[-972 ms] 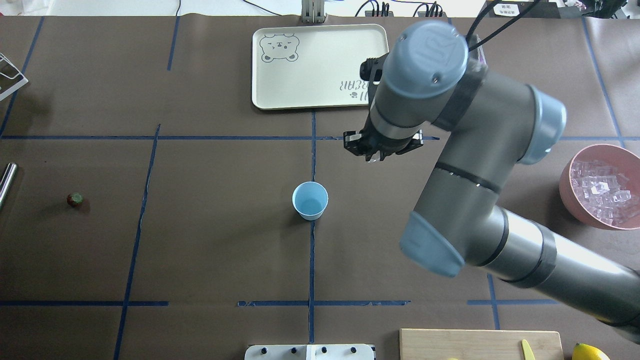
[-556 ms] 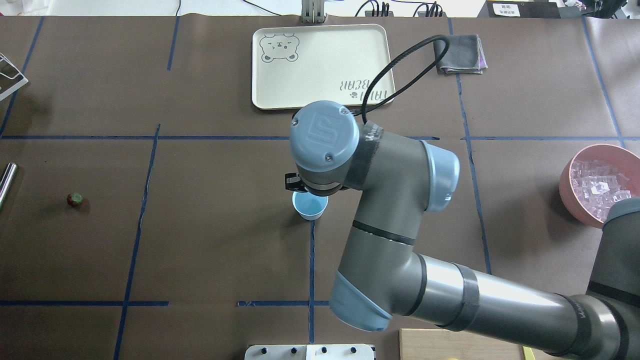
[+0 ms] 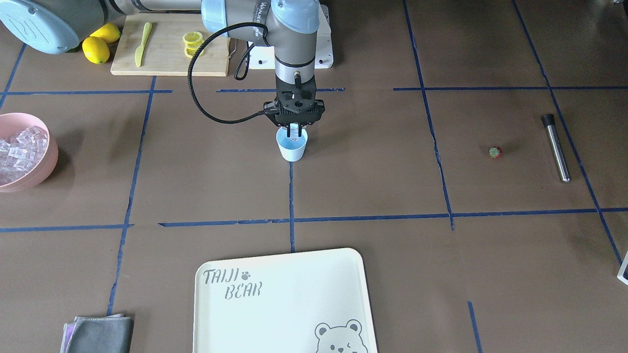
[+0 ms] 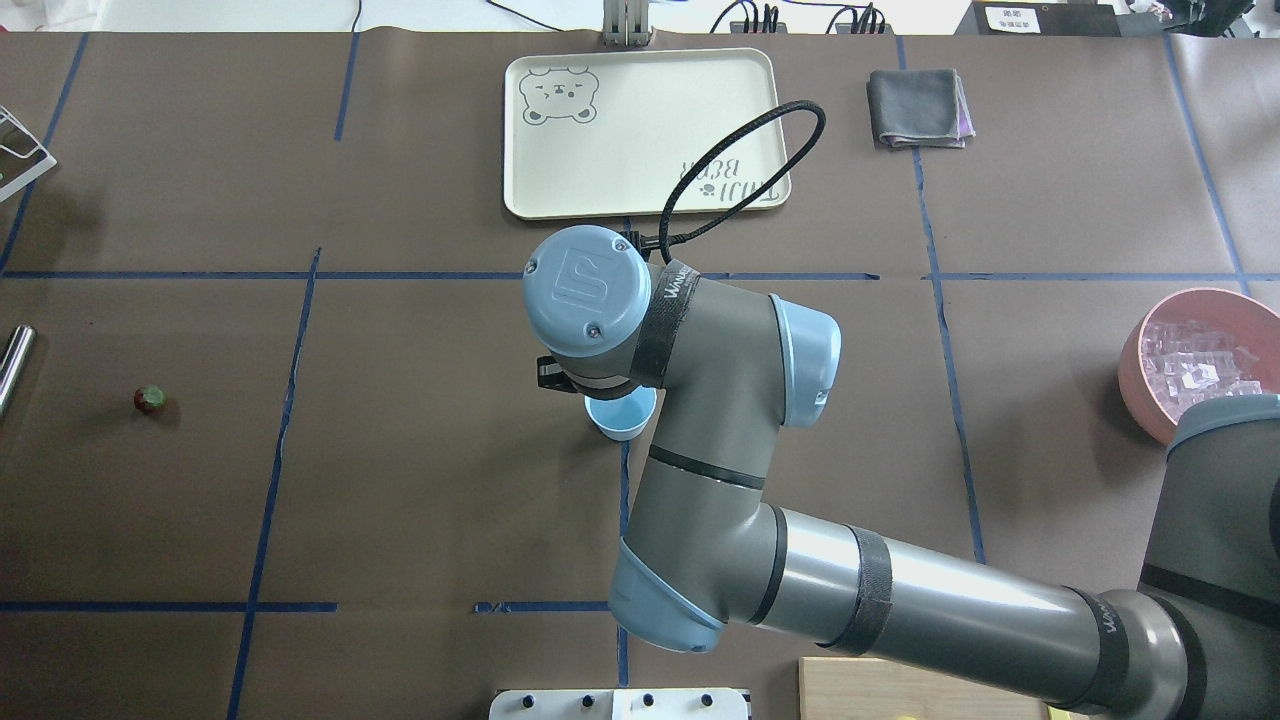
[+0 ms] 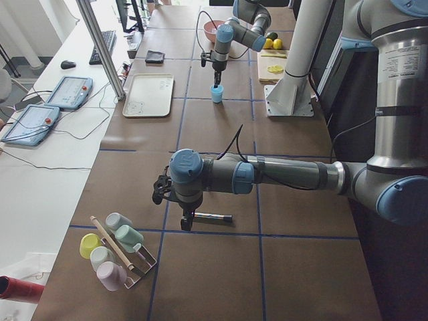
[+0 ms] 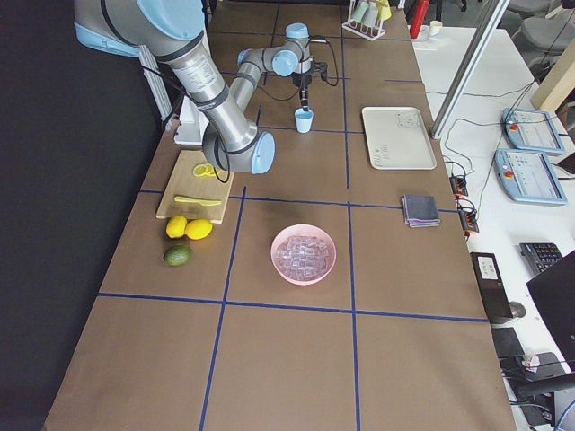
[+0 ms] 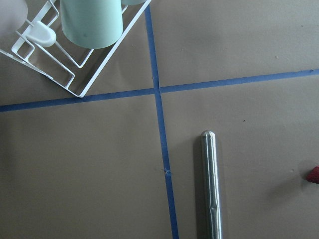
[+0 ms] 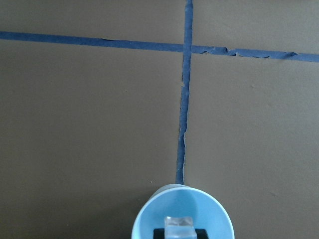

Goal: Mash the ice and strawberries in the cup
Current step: 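Open the right gripper to drop the ice cube into the cup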

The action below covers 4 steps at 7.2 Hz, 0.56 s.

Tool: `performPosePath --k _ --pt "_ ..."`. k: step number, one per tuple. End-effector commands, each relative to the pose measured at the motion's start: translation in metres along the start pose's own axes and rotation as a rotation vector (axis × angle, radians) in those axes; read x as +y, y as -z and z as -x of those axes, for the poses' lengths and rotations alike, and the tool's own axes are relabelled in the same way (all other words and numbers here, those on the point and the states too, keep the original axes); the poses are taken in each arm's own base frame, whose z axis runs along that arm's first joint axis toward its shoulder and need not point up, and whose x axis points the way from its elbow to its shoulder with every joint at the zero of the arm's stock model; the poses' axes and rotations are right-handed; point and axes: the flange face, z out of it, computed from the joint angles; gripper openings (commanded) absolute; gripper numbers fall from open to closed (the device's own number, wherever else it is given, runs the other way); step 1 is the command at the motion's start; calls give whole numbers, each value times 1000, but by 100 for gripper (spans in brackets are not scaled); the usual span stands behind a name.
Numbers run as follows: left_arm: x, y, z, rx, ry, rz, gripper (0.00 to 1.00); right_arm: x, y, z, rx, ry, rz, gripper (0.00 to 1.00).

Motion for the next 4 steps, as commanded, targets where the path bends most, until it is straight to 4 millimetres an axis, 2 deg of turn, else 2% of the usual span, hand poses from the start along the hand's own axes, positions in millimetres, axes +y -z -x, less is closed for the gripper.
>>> performPosePath --k 1,2,4 --pt "0 1 -1 -1 -1 -1 100 1 4 1 -9 -30 2 4" --pt "1 1 -1 -1 0 -2 100 2 6 2 -15 -30 10 15" --pt "0 1 -1 -1 -1 -1 100 4 5 1 -16 -34 21 98"
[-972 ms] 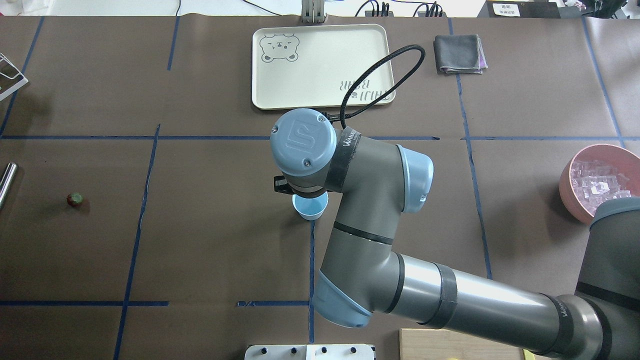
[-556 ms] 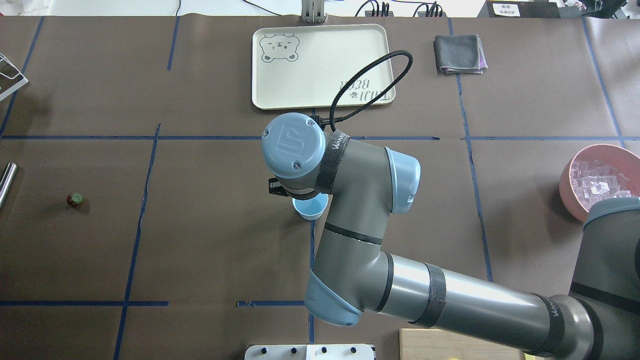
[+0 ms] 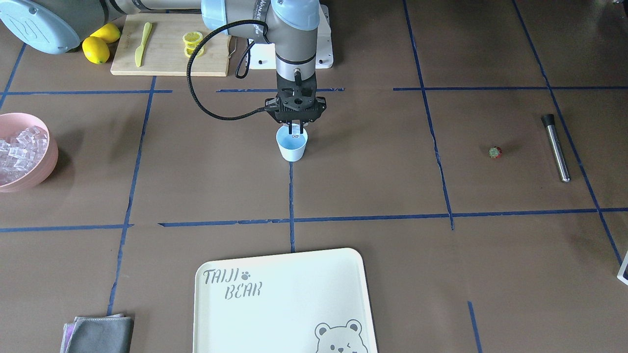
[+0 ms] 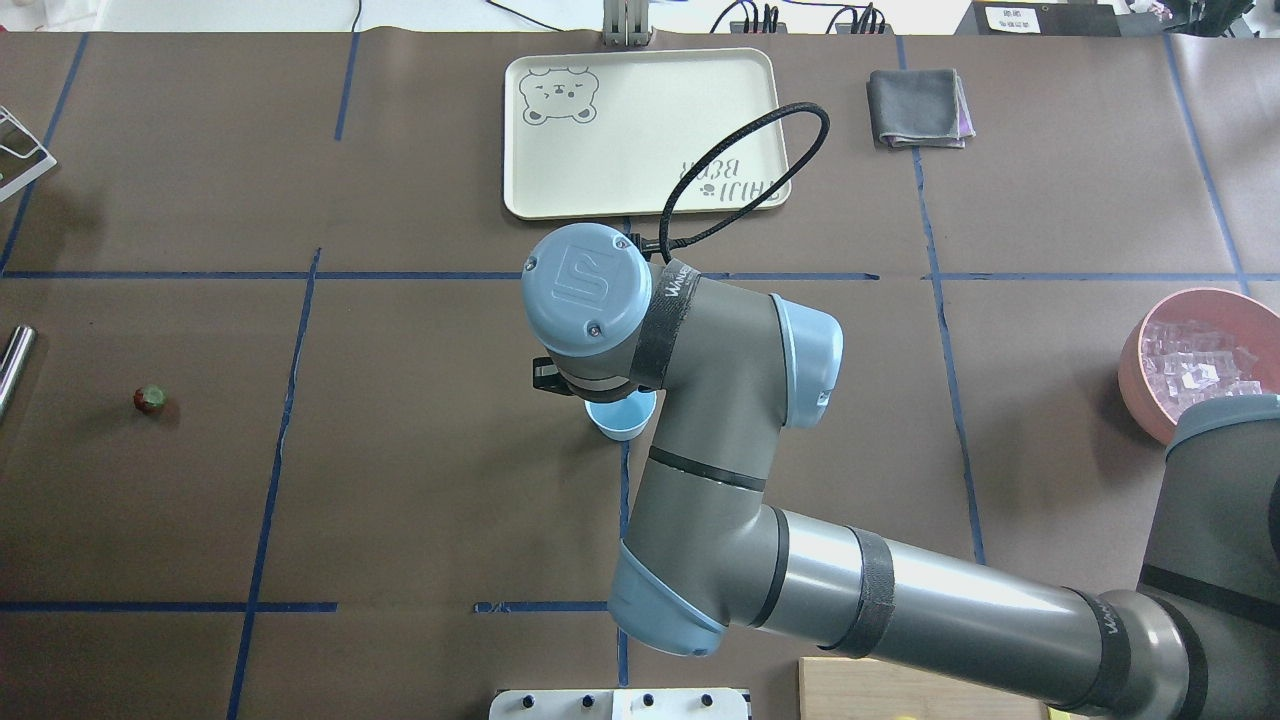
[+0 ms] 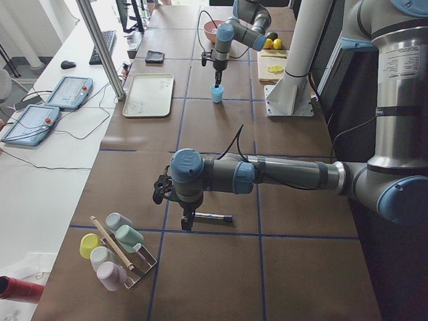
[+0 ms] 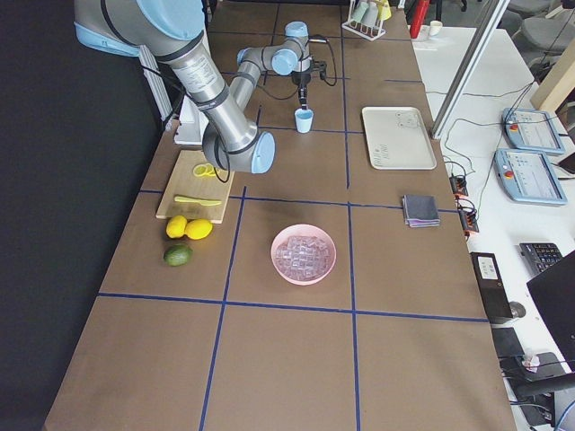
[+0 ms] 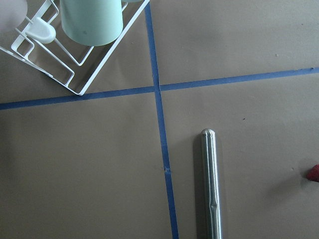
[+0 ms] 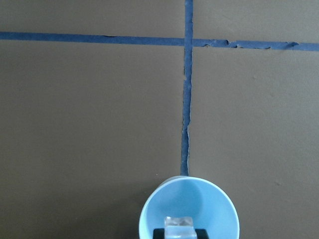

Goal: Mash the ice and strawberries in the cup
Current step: 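Open the right gripper to drop the ice cube into the cup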

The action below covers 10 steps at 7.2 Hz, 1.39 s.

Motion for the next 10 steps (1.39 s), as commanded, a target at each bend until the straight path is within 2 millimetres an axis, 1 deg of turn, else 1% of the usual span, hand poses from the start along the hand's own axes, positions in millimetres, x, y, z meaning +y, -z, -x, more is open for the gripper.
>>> performPosePath --k 1,4,5,6,7,8,9,10 --pt "1 -1 0 0 1 2 100 1 1 0 -1 -6 5 99" --pt "1 0 0 0 1 0 100 0 3 -2 -4 -6 -1 100" --pt "0 1 -2 1 12 -2 100 -34 27 -19 -28 -38 -22 100" --pt "-1 2 -3 0 12 -5 100 -78 50 -56 -66 -103 30 100" --pt "-1 3 -5 3 9 -7 100 -94 68 -110 -84 -146 14 100" --pt "-2 5 -7 13 6 -11 100 -83 83 -176 -91 -109 -19 100" --pt "-2 7 -10 13 1 -15 100 -85 107 -227 -100 -38 -50 100" --pt "-2 9 -12 13 -1 -18 100 -103 115 -275 -96 -89 -30 100"
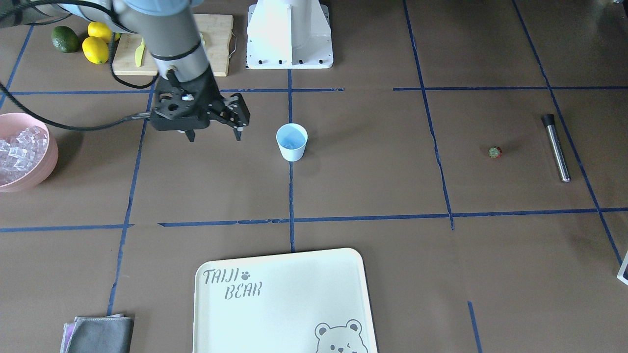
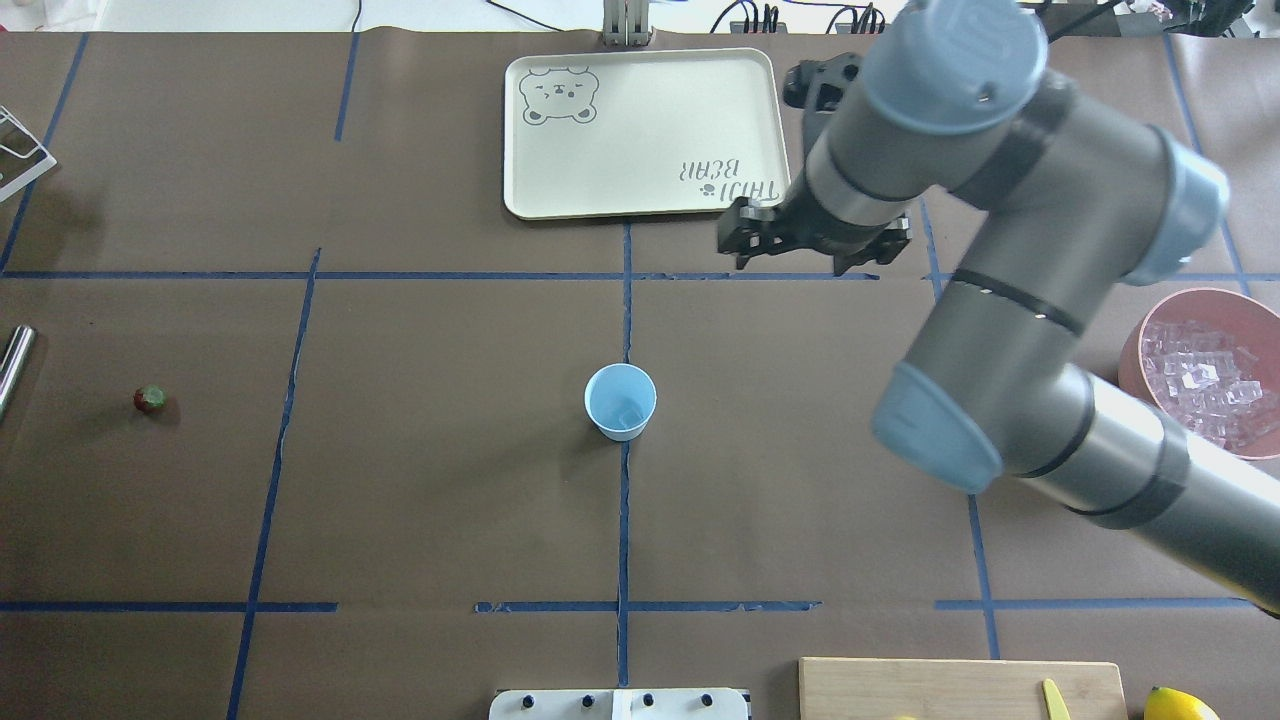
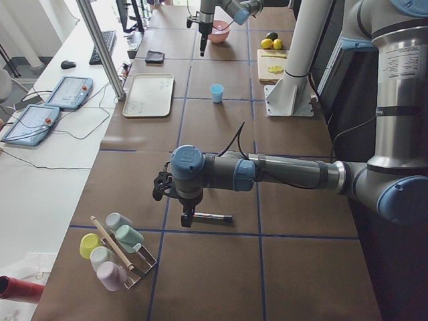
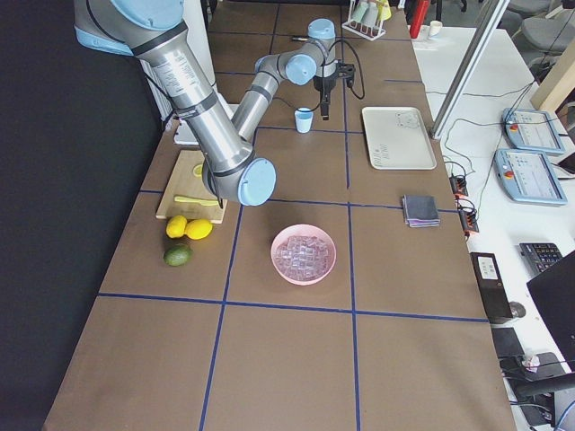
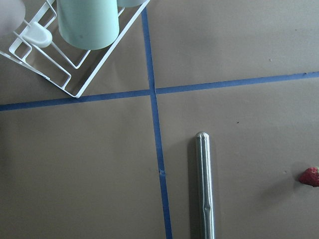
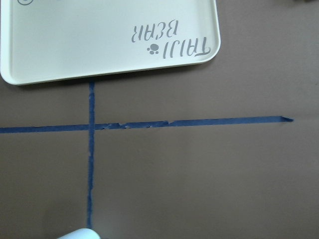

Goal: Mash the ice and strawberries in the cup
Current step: 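Move the right gripper back over the pink ice bowl, then lower the right gripper into the bowl and close on an ice cube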

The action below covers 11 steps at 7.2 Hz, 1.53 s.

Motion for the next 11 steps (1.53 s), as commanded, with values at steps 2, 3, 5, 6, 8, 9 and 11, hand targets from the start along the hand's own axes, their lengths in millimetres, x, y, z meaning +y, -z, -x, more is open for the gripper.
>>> performPosePath --k 2,3,5,6,8,9,11 --pt "-1 6 -7 1 -10 -10 100 -2 39 -193 57 60 26 100" --pt "-2 9 -11 -1 -17 -16 100 2 46 -246 78 91 47 100" --pt "1 13 -15 -2 -23 -21 100 27 36 -333 105 142 51 99" --pt "0 15 -17 0 3 -25 100 38 32 -354 103 141 47 99" --pt "1 15 -18 0 10 -27 100 35 3 -381 140 108 96 94" --pt "3 14 -17 0 13 -24 100 35 -10 -392 137 115 135 93" --pt "4 14 -17 0 13 -24 100 35 -31 -408 129 112 188 78"
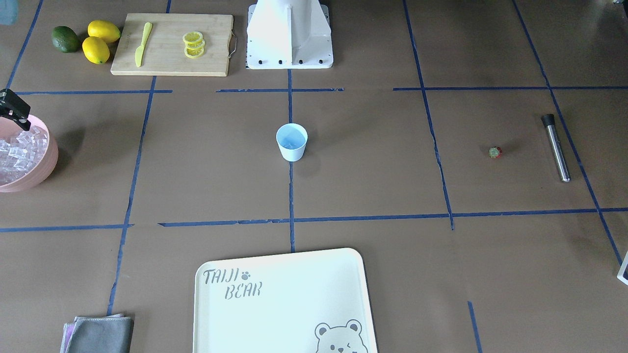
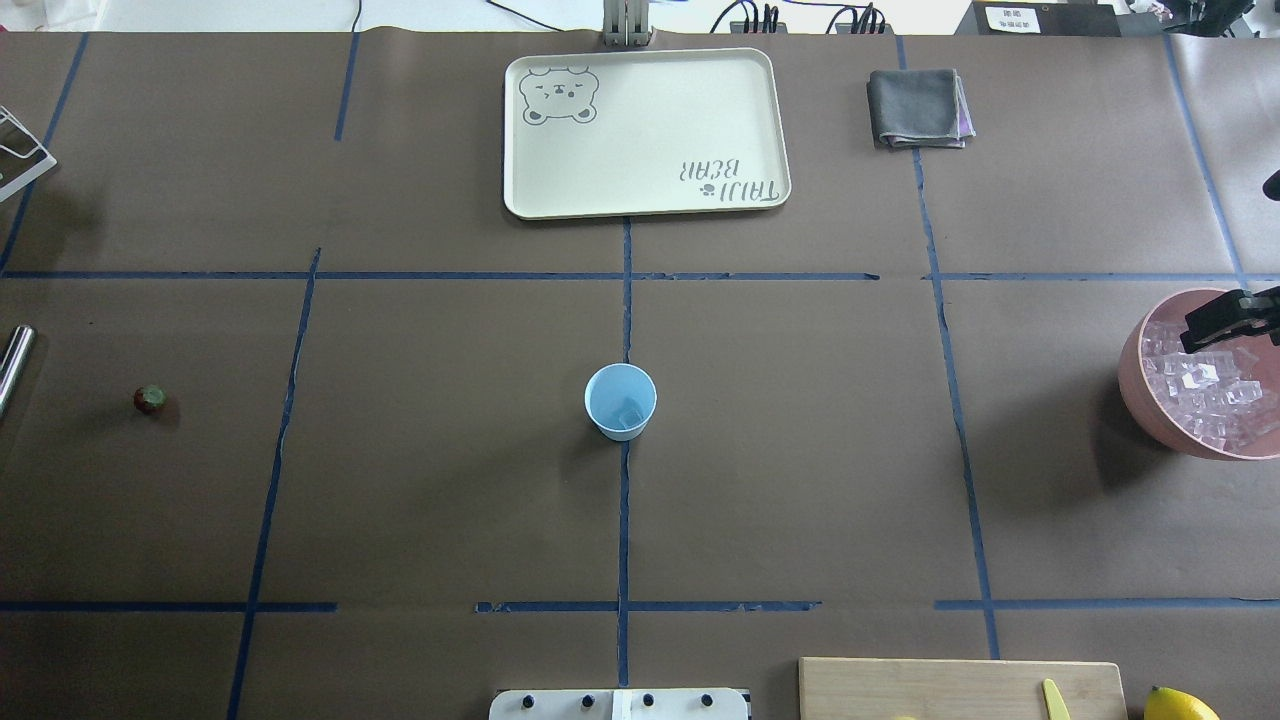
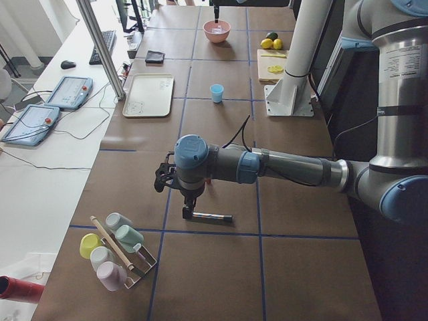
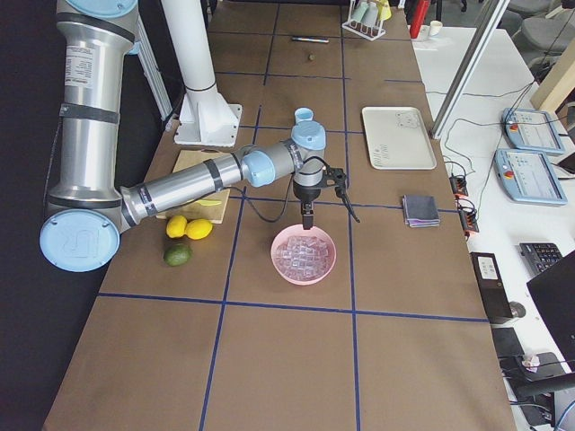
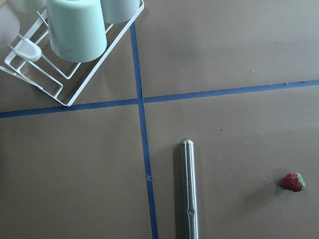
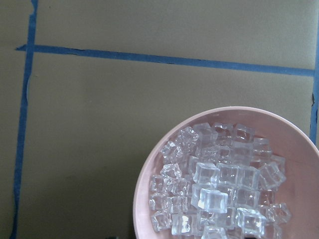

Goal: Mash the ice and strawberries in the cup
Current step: 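Lower the right gripper into the bowl and close on an ice cube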

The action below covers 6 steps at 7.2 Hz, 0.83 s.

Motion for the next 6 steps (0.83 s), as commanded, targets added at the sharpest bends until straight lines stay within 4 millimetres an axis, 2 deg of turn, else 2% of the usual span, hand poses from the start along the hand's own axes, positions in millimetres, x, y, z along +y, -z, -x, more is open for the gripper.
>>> performPosePath --k 1,3,6 --pt "1 0 -1 0 1 -1 100 -1 -16 -10 -19 41 31 76" --pt "1 2 -2 0 -4 -4 100 12 -26 -32 2 88 56 76" --pt "1 6 -6 0 -5 -10 100 10 -45 -68 27 105 85 73"
